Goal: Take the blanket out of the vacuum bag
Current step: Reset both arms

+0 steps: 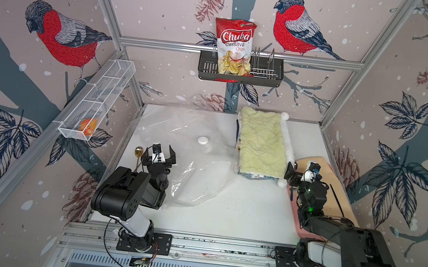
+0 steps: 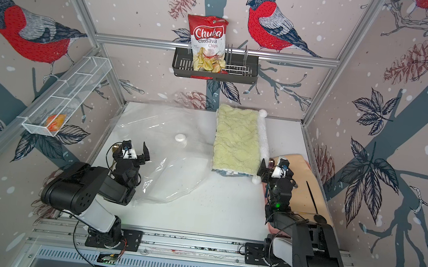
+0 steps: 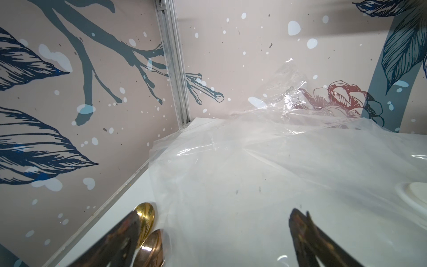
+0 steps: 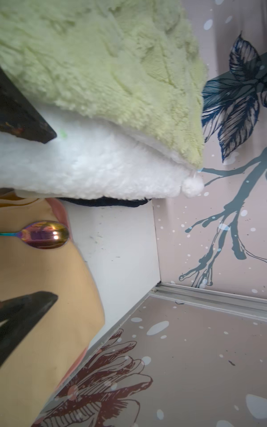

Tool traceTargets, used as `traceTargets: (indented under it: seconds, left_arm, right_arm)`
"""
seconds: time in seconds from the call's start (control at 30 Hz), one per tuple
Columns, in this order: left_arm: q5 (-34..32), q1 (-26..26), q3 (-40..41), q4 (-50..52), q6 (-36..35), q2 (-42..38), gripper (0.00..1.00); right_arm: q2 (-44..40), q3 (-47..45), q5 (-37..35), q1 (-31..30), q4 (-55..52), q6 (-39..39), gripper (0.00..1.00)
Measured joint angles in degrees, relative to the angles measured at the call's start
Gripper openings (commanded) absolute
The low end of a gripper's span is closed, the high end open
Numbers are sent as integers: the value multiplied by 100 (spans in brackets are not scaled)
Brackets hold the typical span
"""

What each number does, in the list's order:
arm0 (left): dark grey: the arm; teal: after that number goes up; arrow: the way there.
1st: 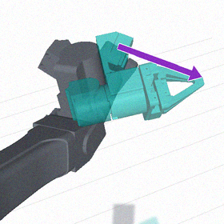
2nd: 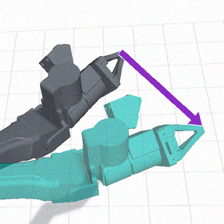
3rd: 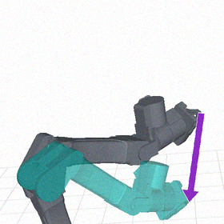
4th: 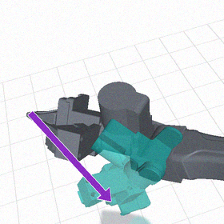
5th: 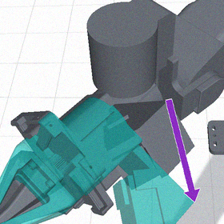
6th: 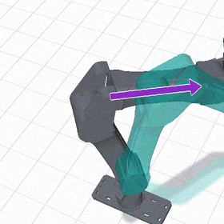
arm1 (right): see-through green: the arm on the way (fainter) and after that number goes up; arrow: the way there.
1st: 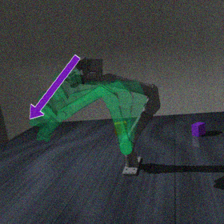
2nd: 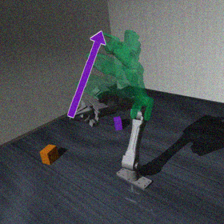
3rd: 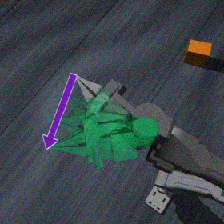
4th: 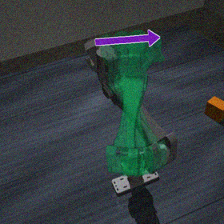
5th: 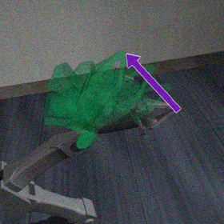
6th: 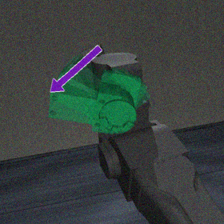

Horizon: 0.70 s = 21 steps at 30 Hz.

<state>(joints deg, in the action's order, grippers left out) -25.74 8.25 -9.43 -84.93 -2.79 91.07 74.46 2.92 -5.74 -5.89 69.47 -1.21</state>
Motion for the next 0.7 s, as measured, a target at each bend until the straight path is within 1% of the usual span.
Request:
traceTargets:
  seconds: [0.1,0.17,0.27,0.33,0.4,0.47,0.57,0.7]
  left_arm:
    - [4,-7,0,11,0,0,99]
    - [2,-11,0,15,2,0,98]
    - [7,-11,0,20,2,0,98]
    - [4,-11,0,22,2,0,98]
    - [7,-11,0,22,2,0,98]
    - [9,-11,0,26,2,0,98]
    - [9,-11,0,33,2,0,98]
    - [7,-11,0,35,2,0,99]
  right_arm:
    - [890,-247,-529,-87,1093,81,100]
    - [1287,-273,-846,-136,1513,81,100]
    - [1574,-275,-1239,-293,1917,105,100]
    - [1703,-275,-1449,-289,2076,105,100]
    - [1738,-262,-1650,-269,2103,103,100]
    - [1587,68,-1827,-197,1967,48,100]
    - [1342,756,-1744,205,1357,-232,100]
    - [1327,758,-1646,291,981,-446,100]
